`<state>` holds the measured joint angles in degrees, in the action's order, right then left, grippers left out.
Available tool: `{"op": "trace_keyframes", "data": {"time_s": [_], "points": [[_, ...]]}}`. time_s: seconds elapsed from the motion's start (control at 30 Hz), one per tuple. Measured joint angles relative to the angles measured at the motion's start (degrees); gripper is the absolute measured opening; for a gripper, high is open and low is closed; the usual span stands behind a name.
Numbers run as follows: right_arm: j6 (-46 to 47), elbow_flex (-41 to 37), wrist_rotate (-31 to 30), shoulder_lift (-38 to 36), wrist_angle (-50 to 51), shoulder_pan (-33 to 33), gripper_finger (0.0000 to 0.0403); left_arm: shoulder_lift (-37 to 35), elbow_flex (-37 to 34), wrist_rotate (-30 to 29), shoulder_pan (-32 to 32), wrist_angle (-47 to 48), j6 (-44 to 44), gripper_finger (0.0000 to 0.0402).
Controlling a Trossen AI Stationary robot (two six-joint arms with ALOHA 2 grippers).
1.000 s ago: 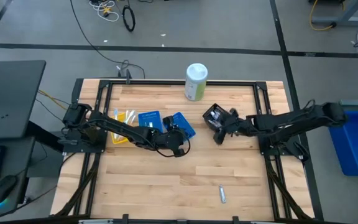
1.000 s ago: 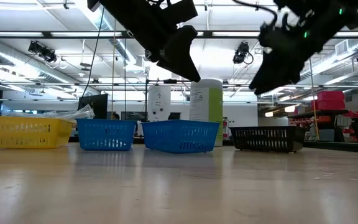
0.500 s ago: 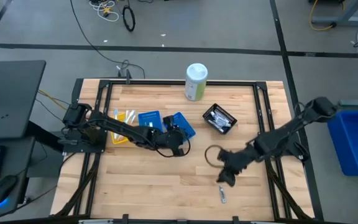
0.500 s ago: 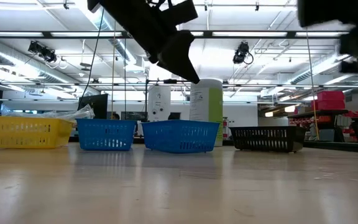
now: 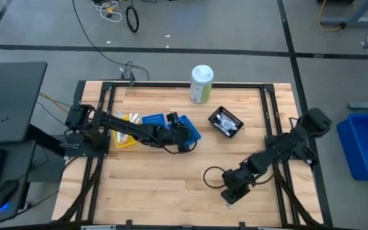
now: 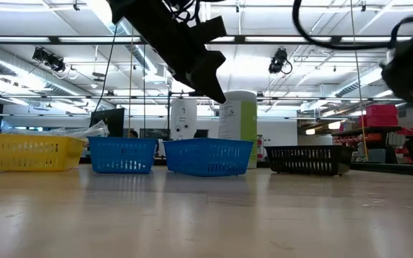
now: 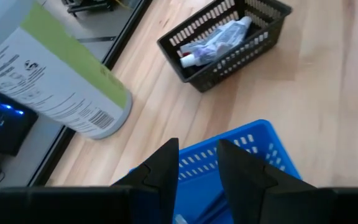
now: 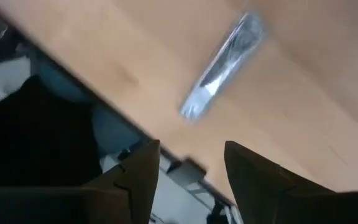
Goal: Pick & Place Travel size toiletries
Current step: Put the silver nail cutter into the left blue bin
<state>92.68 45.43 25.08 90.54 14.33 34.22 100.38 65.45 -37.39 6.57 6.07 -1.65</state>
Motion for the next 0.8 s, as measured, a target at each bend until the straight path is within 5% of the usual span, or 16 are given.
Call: {"op": "trace_keyframes", "data": {"time_s": [0.5,0.8], "points": [[3.27,0.42,-4.73,8.66,-5.22,0.0,0.0192,0.0,0.0,0.04,-2.34,0.52,-0.09,0.0119],[2.57,0.4,-5.62,9.05,-4.27,0.0,0.0108,0.0,0.0,2.74,-2.34,0.72,-1.03,0.0119]]}}
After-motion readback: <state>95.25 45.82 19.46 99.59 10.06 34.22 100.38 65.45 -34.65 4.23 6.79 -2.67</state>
